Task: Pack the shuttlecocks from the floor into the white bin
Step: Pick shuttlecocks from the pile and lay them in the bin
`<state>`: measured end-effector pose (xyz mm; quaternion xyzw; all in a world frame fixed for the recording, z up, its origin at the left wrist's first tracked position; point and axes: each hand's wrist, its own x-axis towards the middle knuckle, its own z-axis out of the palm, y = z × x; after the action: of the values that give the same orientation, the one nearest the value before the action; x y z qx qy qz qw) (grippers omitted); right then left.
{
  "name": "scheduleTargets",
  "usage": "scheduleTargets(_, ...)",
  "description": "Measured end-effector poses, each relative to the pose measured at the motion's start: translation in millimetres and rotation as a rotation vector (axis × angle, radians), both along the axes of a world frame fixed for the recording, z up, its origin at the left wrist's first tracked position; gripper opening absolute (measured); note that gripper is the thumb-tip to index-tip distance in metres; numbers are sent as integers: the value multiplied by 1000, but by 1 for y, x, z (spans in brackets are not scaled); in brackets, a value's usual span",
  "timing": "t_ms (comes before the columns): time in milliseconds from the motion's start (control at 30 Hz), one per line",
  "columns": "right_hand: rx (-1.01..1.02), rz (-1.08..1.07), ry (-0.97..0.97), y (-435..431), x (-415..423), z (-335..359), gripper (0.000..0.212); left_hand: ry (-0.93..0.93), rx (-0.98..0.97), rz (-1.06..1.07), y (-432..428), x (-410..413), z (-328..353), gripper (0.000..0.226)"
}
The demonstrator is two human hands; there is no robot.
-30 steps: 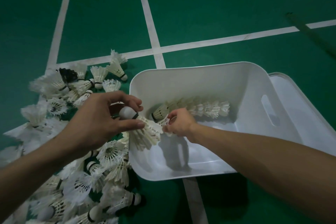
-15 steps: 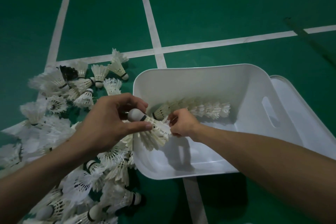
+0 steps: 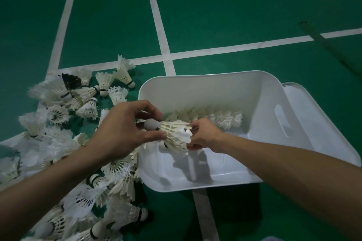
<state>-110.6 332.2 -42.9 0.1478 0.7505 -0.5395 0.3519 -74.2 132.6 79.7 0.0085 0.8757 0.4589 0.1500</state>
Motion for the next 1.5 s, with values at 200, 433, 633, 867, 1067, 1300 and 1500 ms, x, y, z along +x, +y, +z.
scheduleTargets(200,-254,-296,78,22,0,26,15,90,-177,-36,13,-11,-10,32)
scheduleTargets(433,-478,-256,137,32,20,60,35,170,-226,-74,30,-21,-17,30)
scheduleTargets(633,-251,-219,236,35,9,62,27,283,-317,-219,24,-20,-21,35)
scheduleTargets(867,211,-60,262,52,2,26,29,440,-413,-255,-11,-14,-31,50)
scheduleTargets(1067,179,-62,205,31,1,9,30,541,-426,-349,-18,-11,-43,52)
scheduleTargets(1300,89,-14,94,11,0,-9,29,546,-395,-333,-31,-13,-52,54)
scheduleTargets(1500,84,-60,51,2,-5,-10,29,573,-407,-404,-41,-14,-52,53)
